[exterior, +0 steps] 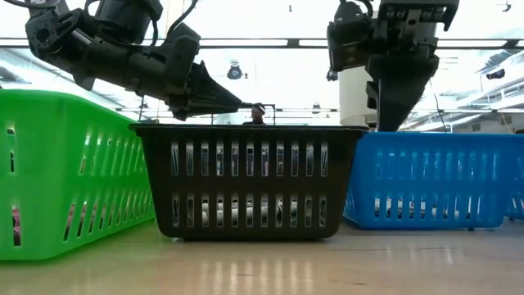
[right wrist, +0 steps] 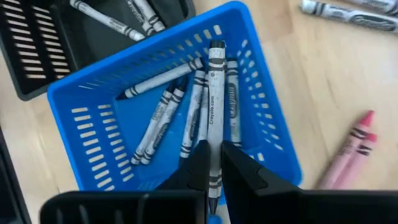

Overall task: Sort crayons
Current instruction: Put the black crayon into the left blue bin, then put the pink crayon into the right blue bin

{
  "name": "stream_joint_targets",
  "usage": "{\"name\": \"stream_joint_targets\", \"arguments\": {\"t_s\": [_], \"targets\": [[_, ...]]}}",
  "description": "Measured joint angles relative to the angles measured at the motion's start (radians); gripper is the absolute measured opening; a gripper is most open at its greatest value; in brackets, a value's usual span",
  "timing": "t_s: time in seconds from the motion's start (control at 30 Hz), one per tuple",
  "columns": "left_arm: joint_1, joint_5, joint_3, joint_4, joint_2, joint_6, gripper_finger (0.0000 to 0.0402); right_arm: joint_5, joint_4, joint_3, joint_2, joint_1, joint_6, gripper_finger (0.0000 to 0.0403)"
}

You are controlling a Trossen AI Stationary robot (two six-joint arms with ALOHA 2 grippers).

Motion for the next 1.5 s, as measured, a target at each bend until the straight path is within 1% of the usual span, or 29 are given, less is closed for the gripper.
{"name": "stream_joint_targets", "arguments": {"t_s": [0.23,0.37,0.5,0.63,0.73,0.9,0.97,1.13,1.23,1.4,1.5], "targets": [[0.0,0.0,0.0,0.022,0.0,-0.001,0.0142,0.049,0.114,-0.051,0.0,0.038,0.027,0.0043],[0.0,0.0,0.0,0.03,0.0,-0.001,0.0142,0.096,0.104,-0.057,0.0,0.043,0.031,0.0069],[0.0,0.001,0.0,0.03,0.0,0.0,0.0142,0.1,0.107,-0.057,0.0,0.044,0.026,0.0097],[0.0,0.001,0.0,0.024,0.0,0.002,0.0142,0.111,0.078,-0.042,0.0,0.043,0.01,0.0109],[0.0,0.002,0.0,0.028,0.0,0.0,0.0142,0.173,0.076,-0.037,-0.021,0.046,-0.032,0.0108],[0.0,0.004,0.0,0.041,0.0,-0.016,0.0142,0.313,0.084,-0.037,-0.078,0.048,-0.114,0.0107],[0.0,0.004,0.0,0.043,0.0,-0.017,0.0142,0.346,0.093,-0.036,-0.094,0.042,-0.156,0.0107],[0.0,0.004,0.0,0.045,0.0,-0.017,0.0142,0.351,0.141,-0.055,-0.099,-0.003,-0.274,0.0107],[0.0,0.004,0.0,0.044,0.0,-0.017,0.0142,0.351,0.181,-0.085,-0.097,-0.051,-0.308,0.0106],[-0.001,0.004,0.0,0.021,0.0,-0.017,0.0142,0.345,0.179,-0.125,-0.098,-0.13,-0.291,0.0106],[-0.001,0.004,0.0,0.013,0.0,-0.016,0.0142,0.278,0.156,-0.148,-0.098,-0.179,-0.261,0.0106]]}}
